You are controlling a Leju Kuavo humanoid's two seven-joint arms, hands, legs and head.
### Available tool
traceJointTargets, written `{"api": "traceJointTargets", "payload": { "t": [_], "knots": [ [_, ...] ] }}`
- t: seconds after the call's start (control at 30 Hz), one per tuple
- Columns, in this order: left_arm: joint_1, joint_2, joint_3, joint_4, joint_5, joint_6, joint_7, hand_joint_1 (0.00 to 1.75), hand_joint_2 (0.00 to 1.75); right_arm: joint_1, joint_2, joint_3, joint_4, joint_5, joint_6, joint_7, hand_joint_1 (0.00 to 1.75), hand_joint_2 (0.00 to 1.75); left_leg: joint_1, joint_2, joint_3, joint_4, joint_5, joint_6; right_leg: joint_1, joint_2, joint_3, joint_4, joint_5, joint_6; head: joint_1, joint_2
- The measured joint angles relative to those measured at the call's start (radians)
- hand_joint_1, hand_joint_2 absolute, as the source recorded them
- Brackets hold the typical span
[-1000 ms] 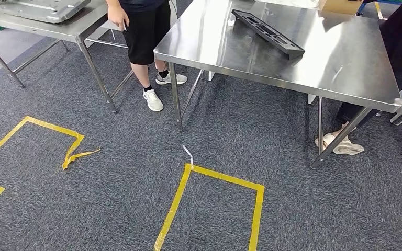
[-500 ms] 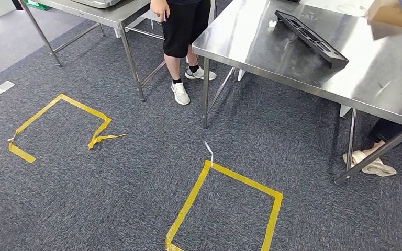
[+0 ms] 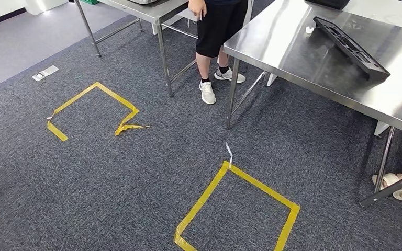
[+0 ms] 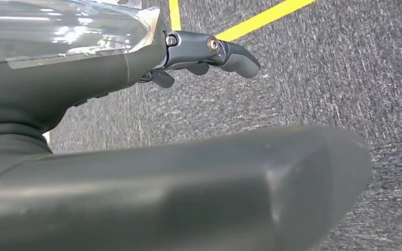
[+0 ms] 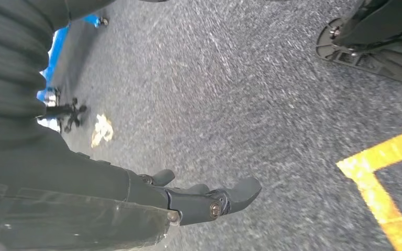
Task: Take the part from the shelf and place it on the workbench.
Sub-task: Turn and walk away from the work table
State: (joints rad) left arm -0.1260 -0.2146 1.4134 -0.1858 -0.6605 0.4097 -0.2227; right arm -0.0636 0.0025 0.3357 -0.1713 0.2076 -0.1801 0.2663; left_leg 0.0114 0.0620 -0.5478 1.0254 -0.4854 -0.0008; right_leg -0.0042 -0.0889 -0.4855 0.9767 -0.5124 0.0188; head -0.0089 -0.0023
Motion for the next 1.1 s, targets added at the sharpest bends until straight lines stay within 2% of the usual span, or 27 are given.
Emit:
{"api": "traceJointTargets", "payload": {
  "t": [0.03, 0.1, 0.13, 0.17, 0.23, 0.3, 0.33, 0.37, 0.4, 0.43, 0.47, 0.5, 0.53, 0.6, 0.63, 0.67, 0.7, 0.73, 0.8, 0.83, 0.87, 0.9, 0.97, 1.0, 1.03, 1.07, 1.1],
  "knots": [
    [-0.001, 0.000, 0.000, 0.000, 0.001, -0.003, -0.002, 0.00, 0.00, -0.001, 0.000, 0.000, 0.000, 0.002, 0.000, 0.000, 0.00, 1.75, -0.004, 0.003, 0.007, -0.018, 0.002, 0.007, 0.003, -0.008, 0.002, 0.001, -0.001, 0.005, 0.003, 0.000],
    [0.000, 0.000, 0.000, 0.000, 0.003, -0.007, -0.005, 0.00, 0.00, -0.004, 0.001, 0.000, 0.000, 0.004, 0.001, -0.001, 0.00, 1.75, -0.009, -0.017, 0.001, -0.023, 0.008, 0.024, 0.004, -0.023, 0.004, 0.001, -0.001, 0.016, 0.007, 0.000],
    [0.001, 0.000, 0.000, 0.000, 0.003, -0.009, -0.005, 0.00, 0.00, -0.005, 0.002, 0.000, 0.000, 0.006, 0.001, -0.001, 0.00, 1.75, -0.010, -0.026, -0.001, -0.026, 0.013, 0.033, 0.002, -0.015, 0.001, 0.009, -0.007, 0.021, 0.008, 0.000],
    [0.002, 0.000, 0.000, 0.000, 0.004, -0.010, -0.006, 0.00, 0.00, -0.005, 0.002, 0.001, 0.000, 0.007, 0.001, -0.001, 0.00, 1.75, -0.010, -0.036, -0.004, -0.029, 0.018, 0.041, 0.000, 0.006, -0.011, 0.033, -0.023, 0.022, 0.009, 0.000],
    [0.002, 0.001, 0.000, 0.000, 0.004, -0.013, -0.006, 0.00, 0.00, -0.004, 0.003, 0.001, 0.000, 0.009, 0.002, -0.001, 0.00, 1.75, -0.009, -0.055, -0.011, -0.032, 0.027, 0.054, -0.005, 0.061, -0.066, 0.147, -0.080, 0.015, 0.013, 0.000],
    [0.002, 0.000, 0.000, 0.000, 0.004, -0.016, -0.006, 0.00, 0.00, -0.001, 0.003, 0.001, 0.000, 0.007, 0.003, -0.001, 0.00, 1.75, -0.012, -0.079, -0.018, -0.032, 0.032, 0.060, -0.006, 0.082, -0.131, 0.281, -0.128, 0.011, 0.015, 0.000],
    [0.003, 0.000, 0.000, 0.000, 0.004, -0.019, -0.006, 0.00, 0.00, 0.000, 0.003, 0.001, 0.000, 0.005, 0.003, 0.000, 0.00, 1.75, -0.013, -0.093, -0.021, -0.031, 0.034, 0.060, -0.006, 0.085, -0.144, 0.308, -0.131, 0.015, 0.015, 0.000],
    [0.003, 0.000, 0.000, 0.000, 0.003, -0.021, -0.007, 0.00, 0.00, 0.002, 0.003, 0.001, 0.001, 0.002, 0.003, 0.000, 0.00, 1.75, -0.013, -0.106, -0.021, -0.031, 0.035, 0.059, -0.007, 0.086, -0.139, 0.295, -0.118, 0.022, 0.015, 0.000],
    [0.004, 0.000, 0.000, 0.000, 0.003, -0.023, -0.007, 0.00, 0.00, 0.002, 0.003, 0.001, 0.001, 0.000, 0.003, 0.001, 0.00, 1.75, -0.013, -0.119, -0.021, -0.030, 0.037, 0.057, -0.008, 0.092, -0.113, 0.238, -0.090, 0.031, 0.015, 0.000],
    [0.004, 0.000, 0.000, 0.000, 0.003, -0.024, -0.008, 0.00, 0.00, 0.003, 0.002, 0.001, 0.001, -0.003, 0.003, 0.001, 0.00, 1.75, -0.012, -0.131, -0.022, -0.029, 0.038, 0.054, -0.011, 0.108, -0.077, 0.160, -0.058, 0.039, 0.015, 0.000],
    [0.004, 0.000, 0.000, 0.000, 0.002, -0.025, -0.009, 0.00, 0.00, 0.002, 0.002, 0.001, 0.001, -0.005, 0.003, 0.001, 0.00, 1.75, -0.014, -0.143, -0.023, -0.026, 0.039, 0.050, -0.012, 0.124, -0.046, 0.090, -0.032, 0.042, 0.015, 0.000],
    [0.004, 0.000, 0.000, 0.000, 0.001, -0.025, -0.010, 0.00, 0.00, 0.002, 0.002, 0.001, 0.001, -0.007, 0.003, 0.001, 0.00, 1.75, -0.015, -0.152, -0.026, -0.023, 0.040, 0.046, -0.012, 0.137, -0.024, 0.039, -0.013, 0.040, 0.015, 0.000],
    [0.004, 0.000, -0.001, 0.000, 0.000, -0.025, -0.010, 0.00, 0.00, 0.001, 0.002, 0.001, 0.001, -0.009, 0.003, 0.001, 0.00, 1.75, -0.016, -0.160, -0.028, -0.022, 0.042, 0.040, -0.011, 0.143, -0.016, 0.017, -0.006, 0.033, 0.014, 0.000],
    [0.006, 0.000, -0.001, 0.000, -0.002, -0.026, -0.011, 0.00, 0.00, -0.001, 0.003, 0.001, 0.002, -0.013, 0.003, 0.001, 0.00, 1.75, -0.015, -0.173, -0.033, -0.023, 0.046, 0.029, -0.008, 0.127, -0.015, 0.014, -0.002, 0.017, 0.013, 0.000],
    [0.007, 0.000, -0.001, 0.000, -0.003, -0.027, -0.011, 0.00, 0.00, -0.001, 0.004, 0.000, 0.002, -0.015, 0.003, 0.001, 0.00, 1.75, -0.014, -0.163, -0.039, -0.017, 0.041, 0.024, -0.009, 0.118, -0.014, 0.013, 0.002, 0.008, 0.012, 0.000],
    [0.007, 0.000, -0.002, 0.000, -0.003, -0.030, -0.011, 0.00, 0.00, 0.000, 0.004, 0.000, 0.002, -0.016, 0.002, 0.001, 0.00, 1.75, -0.013, -0.143, -0.050, 0.003, 0.026, 0.019, -0.011, 0.108, -0.013, 0.010, 0.006, 0.000, 0.010, 0.000],
    [0.006, 0.000, -0.002, 0.000, -0.003, -0.033, -0.011, 0.00, 0.00, 0.001, 0.004, 0.000, 0.002, -0.018, 0.002, 0.000, 0.00, 1.75, -0.011, -0.119, -0.069, 0.042, -0.001, 0.015, -0.013, 0.096, -0.013, 0.008, 0.010, -0.007, 0.008, 0.000],
    [0.006, 0.000, -0.002, 0.000, -0.003, -0.037, -0.011, 0.00, 0.00, 0.002, 0.003, -0.001, 0.002, -0.018, 0.001, -0.001, 0.00, 1.75, -0.010, -0.092, -0.094, 0.097, -0.035, 0.012, -0.012, 0.085, -0.015, 0.008, 0.011, -0.012, 0.005, 0.000],
    [0.005, 0.000, -0.002, 0.000, -0.002, -0.042, -0.011, 0.00, 0.00, 0.006, 0.002, -0.001, 0.002, -0.019, 0.001, -0.001, 0.00, 1.75, -0.006, -0.073, -0.151, 0.225, -0.095, 0.004, -0.009, 0.059, -0.019, 0.008, 0.011, -0.015, 0.003, 0.000],
    [0.005, 0.000, -0.003, 0.000, -0.001, -0.044, -0.011, 0.00, 0.00, 0.007, 0.002, -0.002, 0.002, -0.019, 0.001, -0.001, 0.00, 1.75, -0.003, -0.070, -0.164, 0.260, -0.103, 0.001, -0.008, 0.046, -0.020, 0.009, 0.011, -0.015, 0.004, 0.000],
    [0.006, 0.000, -0.003, 0.000, -0.001, -0.044, -0.010, 0.00, 0.00, 0.007, 0.002, -0.002, 0.002, -0.019, 0.001, -0.001, 0.00, 1.75, -0.001, -0.066, -0.161, 0.261, -0.095, 0.000, -0.008, 0.033, -0.022, 0.009, 0.010, -0.014, 0.003, 0.000],
    [0.007, 0.000, -0.003, 0.000, -0.001, -0.044, -0.010, 0.00, 0.00, 0.007, 0.002, -0.002, 0.002, -0.019, 0.001, -0.001, 0.00, 1.75, 0.000, -0.062, -0.140, 0.228, -0.073, -0.001, -0.008, 0.023, -0.023, 0.009, 0.010, -0.014, 0.003, 0.000],
    [0.005, 0.000, -0.003, 0.000, -0.001, -0.045, -0.010, 0.00, 0.00, 0.006, 0.003, -0.002, 0.002, -0.018, 0.001, -0.002, 0.00, 1.75, 0.000, -0.024, -0.057, 0.087, -0.018, 0.002, -0.004, 0.002, -0.019, 0.010, 0.006, -0.011, 0.003, 0.000],
    [0.003, 0.001, -0.003, 0.000, 0.000, -0.046, -0.010, 0.00, 0.00, 0.006, 0.003, -0.002, 0.002, -0.018, 0.001, -0.002, 0.00, 1.75, -0.002, -0.009, -0.027, 0.032, -0.002, 0.006, -0.001, -0.007, -0.018, 0.011, 0.003, -0.007, 0.005, 0.000],
    [0.001, 0.000, -0.003, 0.000, 0.002, -0.048, -0.012, 0.00, 0.00, 0.005, 0.003, -0.002, 0.002, -0.017, 0.001, -0.002, 0.00, 1.75, -0.005, 0.003, -0.006, -0.007, 0.007, 0.012, 0.002, -0.017, -0.014, 0.012, 0.001, -0.001, 0.007, 0.000],
    [0.000, 0.001, -0.003, 0.000, 0.005, -0.051, -0.014, 0.00, 0.00, 0.004, 0.003, -0.002, 0.002, -0.016, 0.001, -0.003, 0.00, 1.75, -0.010, 0.001, -0.006, -0.015, 0.007, 0.018, 0.004, -0.025, -0.012, 0.012, 0.000, 0.004, 0.009, 0.000],
    [0.000, 0.001, -0.003, 0.000, 0.008, -0.053, -0.016, 0.00, 0.00, 0.002, 0.004, -0.002, 0.002, -0.014, 0.001, -0.003, 0.00, 1.75, -0.013, -0.011, -0.009, -0.016, 0.010, 0.025, 0.003, -0.035, -0.009, 0.011, 0.001, 0.009, 0.011, 0.000]
  ]
}}
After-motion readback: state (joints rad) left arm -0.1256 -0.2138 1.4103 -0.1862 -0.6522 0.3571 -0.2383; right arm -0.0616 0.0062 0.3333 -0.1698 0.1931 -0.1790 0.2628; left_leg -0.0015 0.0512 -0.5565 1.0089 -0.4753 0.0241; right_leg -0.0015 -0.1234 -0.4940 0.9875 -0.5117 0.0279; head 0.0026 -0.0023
